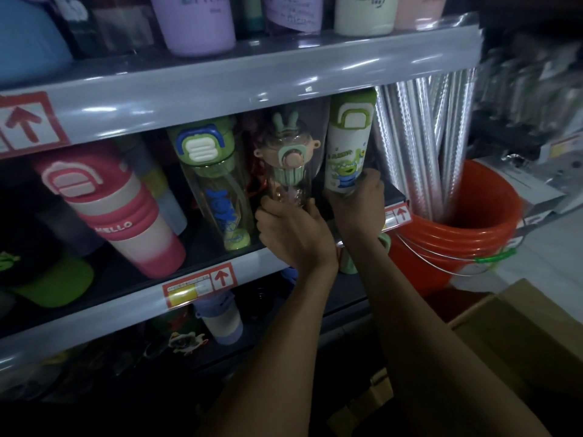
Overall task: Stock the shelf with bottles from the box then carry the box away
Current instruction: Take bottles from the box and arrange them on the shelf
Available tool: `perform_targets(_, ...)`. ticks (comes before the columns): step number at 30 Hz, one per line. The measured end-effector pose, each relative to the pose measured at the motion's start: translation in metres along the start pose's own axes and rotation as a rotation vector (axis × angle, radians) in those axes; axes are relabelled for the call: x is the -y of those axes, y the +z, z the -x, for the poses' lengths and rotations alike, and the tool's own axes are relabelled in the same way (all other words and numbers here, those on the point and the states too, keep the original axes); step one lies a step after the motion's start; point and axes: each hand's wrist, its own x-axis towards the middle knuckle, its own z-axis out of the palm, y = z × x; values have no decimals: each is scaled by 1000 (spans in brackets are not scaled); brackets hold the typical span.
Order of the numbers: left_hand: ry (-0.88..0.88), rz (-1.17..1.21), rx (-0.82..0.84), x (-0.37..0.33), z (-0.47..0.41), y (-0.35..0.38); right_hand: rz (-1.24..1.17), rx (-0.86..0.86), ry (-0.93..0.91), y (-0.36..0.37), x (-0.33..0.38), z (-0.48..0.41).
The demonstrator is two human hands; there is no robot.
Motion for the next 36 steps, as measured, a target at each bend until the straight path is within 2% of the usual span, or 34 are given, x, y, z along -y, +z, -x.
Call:
perform_targets(20, -8, 29, -28, 1, 1, 6, 8, 79, 0, -5, -3, -2)
perform_targets(36, -49, 65, 24, -2, -1, 2, -15, 86, -11, -5, -5, -1)
